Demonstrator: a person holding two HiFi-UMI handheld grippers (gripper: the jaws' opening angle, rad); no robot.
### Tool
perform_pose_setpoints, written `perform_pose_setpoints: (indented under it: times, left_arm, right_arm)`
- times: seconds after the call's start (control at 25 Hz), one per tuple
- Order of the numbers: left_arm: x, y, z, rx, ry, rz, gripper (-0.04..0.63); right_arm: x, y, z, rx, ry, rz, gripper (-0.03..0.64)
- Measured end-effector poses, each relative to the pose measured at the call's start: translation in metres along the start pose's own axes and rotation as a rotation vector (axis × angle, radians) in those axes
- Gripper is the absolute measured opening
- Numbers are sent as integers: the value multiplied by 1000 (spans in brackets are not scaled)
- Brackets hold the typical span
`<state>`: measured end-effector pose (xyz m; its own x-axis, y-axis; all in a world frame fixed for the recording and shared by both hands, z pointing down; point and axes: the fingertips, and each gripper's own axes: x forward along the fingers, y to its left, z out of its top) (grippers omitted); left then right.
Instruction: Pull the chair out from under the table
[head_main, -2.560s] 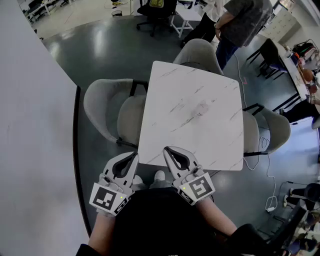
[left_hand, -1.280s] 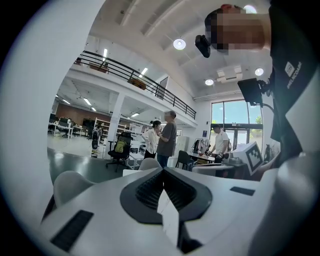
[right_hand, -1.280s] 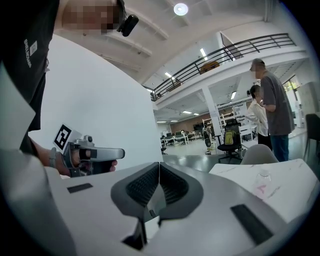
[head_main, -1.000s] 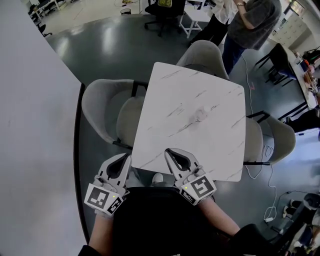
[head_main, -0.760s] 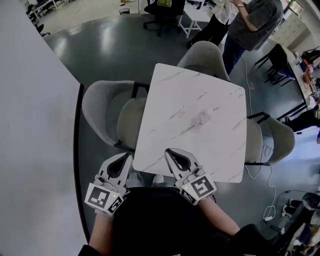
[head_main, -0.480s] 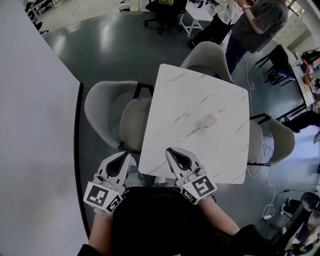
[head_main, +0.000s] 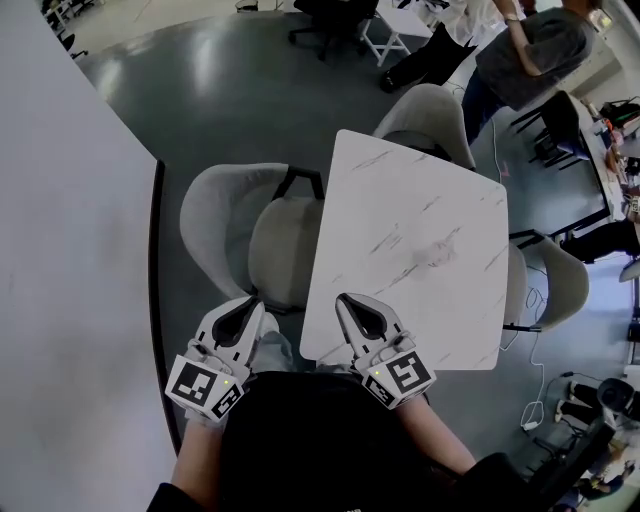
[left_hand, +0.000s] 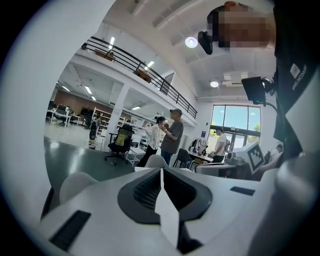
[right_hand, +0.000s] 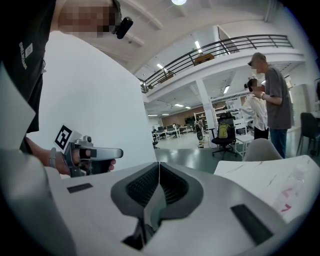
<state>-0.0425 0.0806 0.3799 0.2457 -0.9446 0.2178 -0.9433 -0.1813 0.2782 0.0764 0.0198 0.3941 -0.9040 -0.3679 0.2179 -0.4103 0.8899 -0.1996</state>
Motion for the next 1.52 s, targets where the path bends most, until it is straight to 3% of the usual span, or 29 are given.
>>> perform_pose_setpoints:
  times: [0.36, 0.68, 1.16, 1.52]
  left_arm:
    - [2, 62, 11, -7, 19, -36, 6]
    - [5, 116, 9, -92, 35, -28, 8]
    - [21, 188, -14, -151, 104, 172, 158]
    - [37, 256, -41, -116, 180, 342, 236]
  right_arm:
    - [49, 9, 2, 15, 25, -71, 12]
    - [76, 9, 2, 44, 63, -138, 13]
    - [80, -3, -2, 25, 111, -125, 13]
    - [77, -29, -15, 37, 158, -121, 14]
